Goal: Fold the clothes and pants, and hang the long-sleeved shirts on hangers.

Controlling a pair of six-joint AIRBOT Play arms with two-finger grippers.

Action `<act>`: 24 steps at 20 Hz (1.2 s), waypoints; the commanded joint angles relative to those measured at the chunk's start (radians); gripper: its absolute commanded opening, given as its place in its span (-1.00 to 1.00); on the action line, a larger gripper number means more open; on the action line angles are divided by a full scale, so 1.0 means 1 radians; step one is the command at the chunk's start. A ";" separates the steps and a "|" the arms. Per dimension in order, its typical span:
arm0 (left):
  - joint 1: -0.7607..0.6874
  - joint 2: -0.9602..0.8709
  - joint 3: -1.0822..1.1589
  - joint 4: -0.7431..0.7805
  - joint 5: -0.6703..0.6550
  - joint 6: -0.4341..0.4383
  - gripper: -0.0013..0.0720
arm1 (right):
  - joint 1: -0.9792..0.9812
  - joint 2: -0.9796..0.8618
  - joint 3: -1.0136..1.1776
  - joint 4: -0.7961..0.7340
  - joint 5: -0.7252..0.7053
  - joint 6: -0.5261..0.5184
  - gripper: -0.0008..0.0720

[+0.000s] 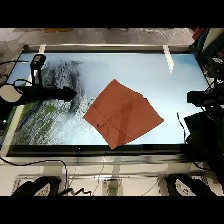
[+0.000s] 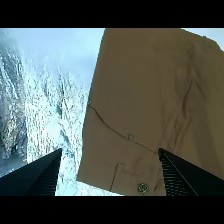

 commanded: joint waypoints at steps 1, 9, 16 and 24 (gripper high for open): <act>0.000 0.000 0.001 0.000 0.000 0.000 0.96 | 0.001 -0.001 0.000 0.000 0.000 0.000 -0.96; 0.000 0.000 0.001 0.000 0.000 0.000 0.96 | 0.001 -0.001 0.000 0.000 0.000 0.000 -0.96; -0.002 -0.006 0.001 -0.015 0.014 -0.007 0.96 | 0.001 -0.001 0.000 -0.001 -0.034 -0.003 -0.96; -0.054 -0.117 -0.060 -0.009 -0.217 -0.075 0.96 | -0.076 -0.121 -0.003 0.026 -0.142 -0.261 -0.96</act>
